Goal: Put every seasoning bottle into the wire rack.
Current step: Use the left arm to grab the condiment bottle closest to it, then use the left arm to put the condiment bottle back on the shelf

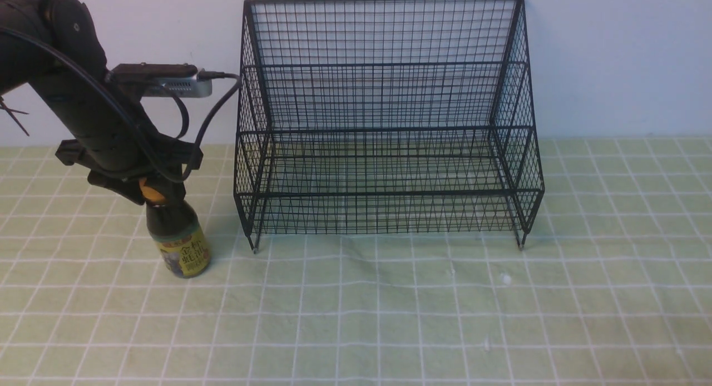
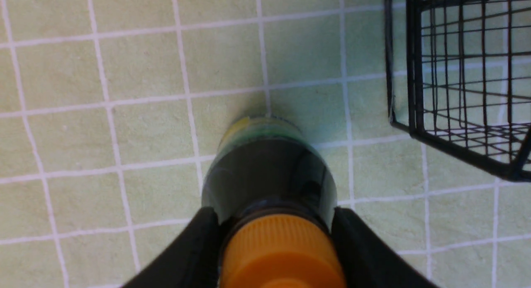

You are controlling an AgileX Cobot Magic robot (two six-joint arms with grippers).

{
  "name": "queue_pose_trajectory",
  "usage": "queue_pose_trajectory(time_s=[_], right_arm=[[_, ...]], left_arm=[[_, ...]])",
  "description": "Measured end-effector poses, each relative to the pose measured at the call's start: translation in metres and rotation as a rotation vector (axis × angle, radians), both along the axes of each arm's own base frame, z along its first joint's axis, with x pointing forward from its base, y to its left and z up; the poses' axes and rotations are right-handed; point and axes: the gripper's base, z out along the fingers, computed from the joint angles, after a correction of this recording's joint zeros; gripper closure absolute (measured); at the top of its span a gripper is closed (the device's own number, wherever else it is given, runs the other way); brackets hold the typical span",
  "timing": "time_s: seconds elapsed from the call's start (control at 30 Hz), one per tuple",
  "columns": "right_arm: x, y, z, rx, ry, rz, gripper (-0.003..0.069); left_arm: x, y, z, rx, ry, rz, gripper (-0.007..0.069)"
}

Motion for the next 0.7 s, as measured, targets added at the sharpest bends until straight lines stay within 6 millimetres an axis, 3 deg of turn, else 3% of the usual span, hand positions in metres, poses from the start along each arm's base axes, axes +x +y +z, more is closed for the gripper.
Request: queue_pose_trajectory(time_s=[0.27,0.4,0.47,0.53,0.7], right_arm=[[0.0,0.0,0.0,0.0,0.0,0.0,0.0673],[0.0,0.0,0.0,0.0,0.0,0.0,0.0673],[0.0,0.0,0.0,0.0,0.0,0.0,0.0673],[0.0,0.0,0.0,0.0,0.0,0.0,0.0673],[0.0,0.0,0.0,0.0,0.0,0.0,0.0673]], left_arm=[[-0.013,0.001,0.015,0.006,0.032,-0.01,0.0323],[-0.036,-0.004,0.063,0.012,-0.098,-0.032,0.0323],[-0.043,-0.009,0.074,0.01,-0.132,-0.044,0.0323],[-0.061,-0.024,0.102,-0.006,-0.24,-0.084,0.0323],[-0.074,-0.055,0.125,-0.05,-0.389,-0.163,0.0323]])
